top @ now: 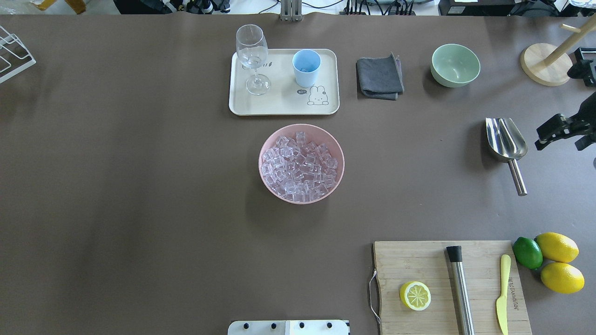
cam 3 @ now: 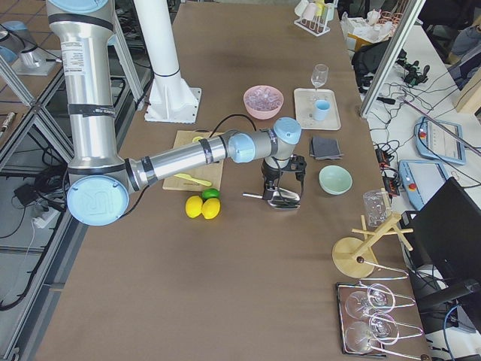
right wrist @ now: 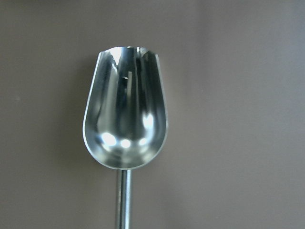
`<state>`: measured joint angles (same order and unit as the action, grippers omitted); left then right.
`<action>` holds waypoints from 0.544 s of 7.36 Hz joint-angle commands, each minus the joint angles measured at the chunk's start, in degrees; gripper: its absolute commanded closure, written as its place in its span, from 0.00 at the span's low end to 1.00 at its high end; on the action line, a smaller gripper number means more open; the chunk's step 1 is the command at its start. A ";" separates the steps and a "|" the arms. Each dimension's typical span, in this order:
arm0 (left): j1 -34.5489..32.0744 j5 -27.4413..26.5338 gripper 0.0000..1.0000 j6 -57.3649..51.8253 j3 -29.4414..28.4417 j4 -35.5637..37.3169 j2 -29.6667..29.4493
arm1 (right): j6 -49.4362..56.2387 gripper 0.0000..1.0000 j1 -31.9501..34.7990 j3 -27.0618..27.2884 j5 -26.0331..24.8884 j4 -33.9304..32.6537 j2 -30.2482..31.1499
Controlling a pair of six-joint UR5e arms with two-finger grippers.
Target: Put ice in cup with scoop
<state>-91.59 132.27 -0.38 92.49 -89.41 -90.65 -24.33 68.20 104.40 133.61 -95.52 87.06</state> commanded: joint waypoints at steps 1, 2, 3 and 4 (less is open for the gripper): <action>0.00 0.01 0.02 -0.06 0.94 0.29 -0.31 | 18.90 0.01 13.92 -0.77 0.07 -9.83 -1.01; 0.00 0.01 0.02 -0.06 1.72 0.72 -0.40 | 25.41 0.01 18.50 -1.90 -0.01 -11.51 -1.01; -0.26 0.01 0.02 -0.15 1.82 0.82 0.12 | 31.13 0.01 20.81 -3.57 0.07 -12.83 -1.01; -0.26 1.23 0.02 -0.32 1.47 1.17 0.21 | 32.23 0.01 22.31 -3.85 -0.01 -13.28 -0.92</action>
<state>-91.72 132.35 -0.49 94.08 -88.71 -90.73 2.34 86.68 101.84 133.64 -107.15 86.08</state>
